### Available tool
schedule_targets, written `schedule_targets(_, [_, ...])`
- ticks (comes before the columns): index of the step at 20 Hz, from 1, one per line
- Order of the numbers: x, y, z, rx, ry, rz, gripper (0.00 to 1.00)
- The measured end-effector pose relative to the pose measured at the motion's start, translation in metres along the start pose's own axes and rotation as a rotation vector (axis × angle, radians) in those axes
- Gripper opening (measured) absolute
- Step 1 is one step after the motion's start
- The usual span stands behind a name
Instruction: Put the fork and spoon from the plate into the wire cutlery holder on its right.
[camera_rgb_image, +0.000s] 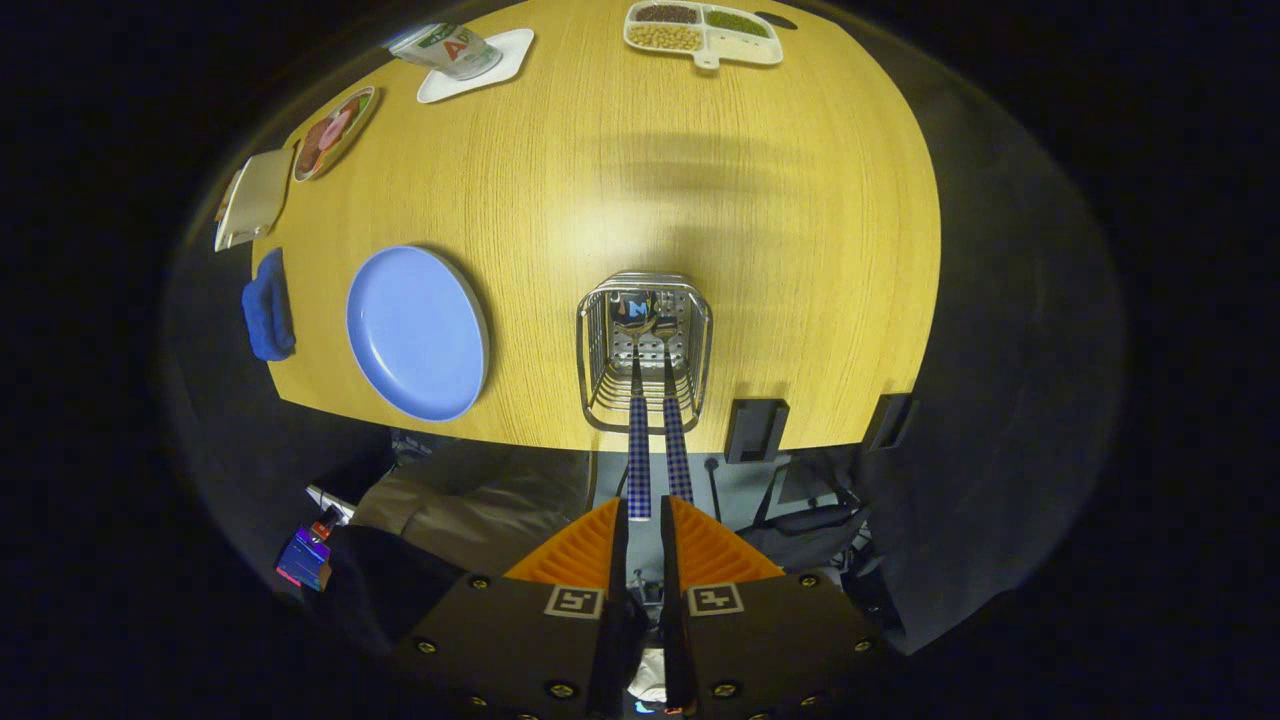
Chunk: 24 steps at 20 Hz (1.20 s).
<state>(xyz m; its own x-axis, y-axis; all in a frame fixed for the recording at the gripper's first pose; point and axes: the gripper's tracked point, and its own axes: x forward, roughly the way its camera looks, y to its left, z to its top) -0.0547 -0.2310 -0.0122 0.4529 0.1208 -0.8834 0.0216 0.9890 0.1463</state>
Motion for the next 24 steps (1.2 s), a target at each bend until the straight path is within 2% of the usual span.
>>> schedule_targets(2, [-0.010,0.005,0.008,0.008,-0.127,-0.004,0.16])
schedule_targets(5, [-0.029,0.019,0.022,0.001,-0.386,-0.027,0.16])
schedule_targets(9, [-0.070,0.065,0.037,-0.013,-0.817,-0.018,0.16])
schedule_targets(12, [-0.114,0.095,0.033,-0.018,-1.147,-0.039,0.16])
schedule_targets(15, [-0.145,0.123,0.018,-0.032,-1.408,-0.058,0.16])
schedule_targets(19, [-0.178,0.154,-0.002,-0.038,-1.669,-0.074,0.16])
schedule_targets(20, [-0.186,0.164,-0.006,-0.043,-1.728,-0.072,0.24])
schedule_targets(24, [-0.183,0.206,-0.014,-0.099,-1.799,-0.079,0.24])
